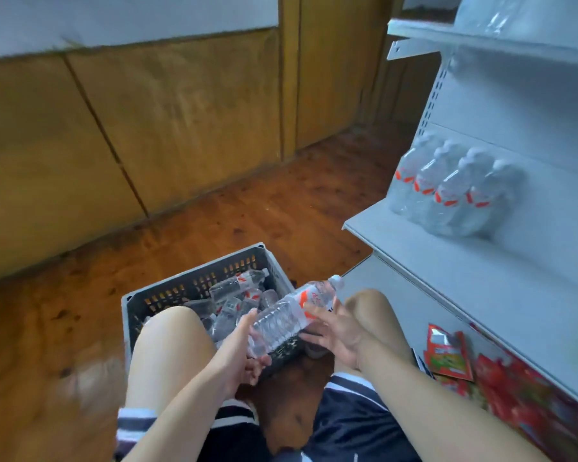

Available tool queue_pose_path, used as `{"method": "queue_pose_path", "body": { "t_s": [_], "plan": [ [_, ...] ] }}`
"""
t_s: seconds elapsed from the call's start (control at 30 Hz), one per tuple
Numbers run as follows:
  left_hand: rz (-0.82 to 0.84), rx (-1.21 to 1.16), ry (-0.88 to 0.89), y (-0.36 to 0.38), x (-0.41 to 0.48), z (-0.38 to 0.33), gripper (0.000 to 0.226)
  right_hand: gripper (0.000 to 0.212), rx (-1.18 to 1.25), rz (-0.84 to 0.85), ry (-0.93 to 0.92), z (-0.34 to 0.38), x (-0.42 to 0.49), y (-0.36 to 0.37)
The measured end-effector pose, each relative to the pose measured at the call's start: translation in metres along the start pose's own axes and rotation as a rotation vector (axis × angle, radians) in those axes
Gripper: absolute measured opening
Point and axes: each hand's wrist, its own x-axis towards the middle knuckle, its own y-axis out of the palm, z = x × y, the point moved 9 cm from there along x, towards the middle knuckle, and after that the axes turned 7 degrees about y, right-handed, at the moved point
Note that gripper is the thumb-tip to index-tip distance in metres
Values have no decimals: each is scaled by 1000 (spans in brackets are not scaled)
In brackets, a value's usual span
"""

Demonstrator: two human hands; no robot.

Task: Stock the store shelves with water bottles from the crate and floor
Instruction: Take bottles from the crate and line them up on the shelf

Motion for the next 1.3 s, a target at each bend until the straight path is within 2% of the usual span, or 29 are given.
{"method": "queue_pose_path", "body": {
  "t_s": [0.13,0.23,0.27,0.37,0.47,0.57,0.7,0.87,0.97,1.07,1.2,1.27,1.3],
  "plan": [
    [101,79,24,37,15,-11,61,62,116,-124,-73,7,-19,-27],
    [192,93,25,57,21,-17,63,40,184,-118,-143,17,-32,-38],
    [222,85,24,64,21,-20,64,38,201,-104,-164,21,-37,-40],
    [306,79,5,84,20,-23,75,46,223,-112,-210,28,-46,-48],
    [364,75,5,108,23,-22,76,60,161,-146,-217,23,-47,-56],
    [403,99,46,132,26,-21,71,69,161,-197,-234,18,-48,-69],
    [431,107,121,162,41,-24,78,74,169,-253,-322,29,-51,-94],
    [550,-33,136,215,51,-49,61,80,68,-419,-473,79,-66,-133],
    [533,52,199,242,71,-70,42,69,-39,-550,-542,120,-75,-170],
    [598,173,318,284,87,-103,29,56,-166,-677,-584,160,-80,-214],
    [592,265,429,333,118,-140,38,61,-345,-895,-581,200,-70,-270],
    [591,407,537,355,137,-151,41,63,-412,-995,-568,213,-62,-296],
    [571,553,611,364,149,-155,44,63,-435,-1025,-556,219,-57,-308]
  ]
}}
